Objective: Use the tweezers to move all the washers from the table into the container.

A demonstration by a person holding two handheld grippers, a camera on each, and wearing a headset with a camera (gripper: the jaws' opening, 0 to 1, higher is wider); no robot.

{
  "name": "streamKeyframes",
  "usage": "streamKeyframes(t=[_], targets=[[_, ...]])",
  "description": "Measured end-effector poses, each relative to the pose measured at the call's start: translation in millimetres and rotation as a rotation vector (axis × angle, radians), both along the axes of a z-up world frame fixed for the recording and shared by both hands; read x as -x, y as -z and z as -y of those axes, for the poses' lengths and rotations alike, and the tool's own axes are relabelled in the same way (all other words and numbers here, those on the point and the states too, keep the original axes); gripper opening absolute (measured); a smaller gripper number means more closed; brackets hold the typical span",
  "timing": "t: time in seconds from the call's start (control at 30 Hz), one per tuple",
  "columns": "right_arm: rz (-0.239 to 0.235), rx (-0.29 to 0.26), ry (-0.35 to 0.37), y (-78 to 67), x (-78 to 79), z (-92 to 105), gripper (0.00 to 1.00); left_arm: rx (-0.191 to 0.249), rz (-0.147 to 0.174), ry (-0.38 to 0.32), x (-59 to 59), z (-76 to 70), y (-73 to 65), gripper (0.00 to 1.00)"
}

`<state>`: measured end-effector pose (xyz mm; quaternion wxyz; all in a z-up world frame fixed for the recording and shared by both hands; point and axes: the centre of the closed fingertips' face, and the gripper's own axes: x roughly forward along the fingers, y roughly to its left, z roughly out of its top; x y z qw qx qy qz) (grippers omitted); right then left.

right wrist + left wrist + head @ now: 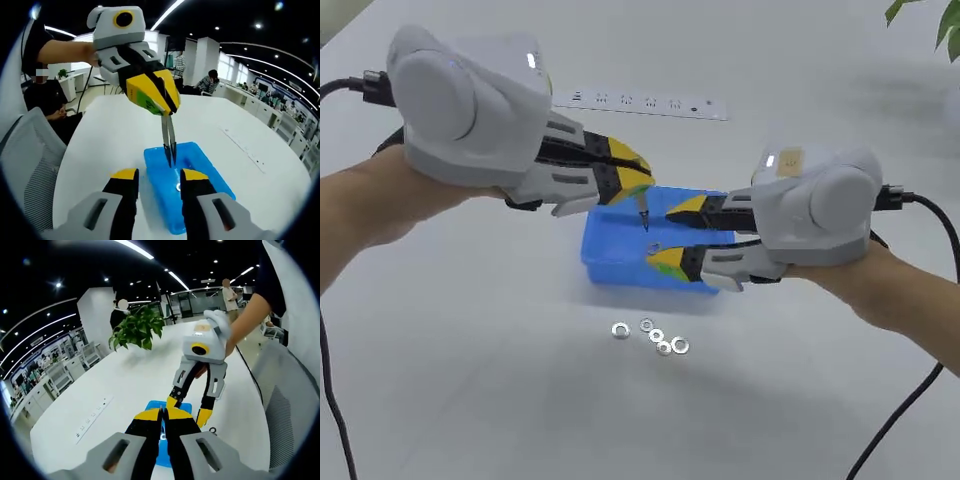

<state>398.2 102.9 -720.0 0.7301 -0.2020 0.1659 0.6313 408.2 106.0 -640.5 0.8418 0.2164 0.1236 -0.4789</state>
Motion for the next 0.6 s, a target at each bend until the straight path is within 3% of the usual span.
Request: streamKeyframes(t=[0.17,0.3,0.47,0.6], targets=[[-0.022,-0.003,-0.007,-0.2,16.5,12.8,0.44,0.009,0.005,-0.019,14.2,-9.1,-2.3,0.06],[-0.015,-0.002,-0.006,-1.4,28.9,26.4,0.54,0.037,0.028,-0.041,27.7,-13.2,-10.6,0.06],[0.021,0.04,-0.021,2.9,43.7,42.2,0.58,0.059,0.049,-0.05,45.5,-12.5,-15.8,0.06],[0.054,0.08,-0.028,9.1,53.5,53.0,0.63,0.051,0.054,-0.025,58.8,-9.3,-10.3,0.06]])
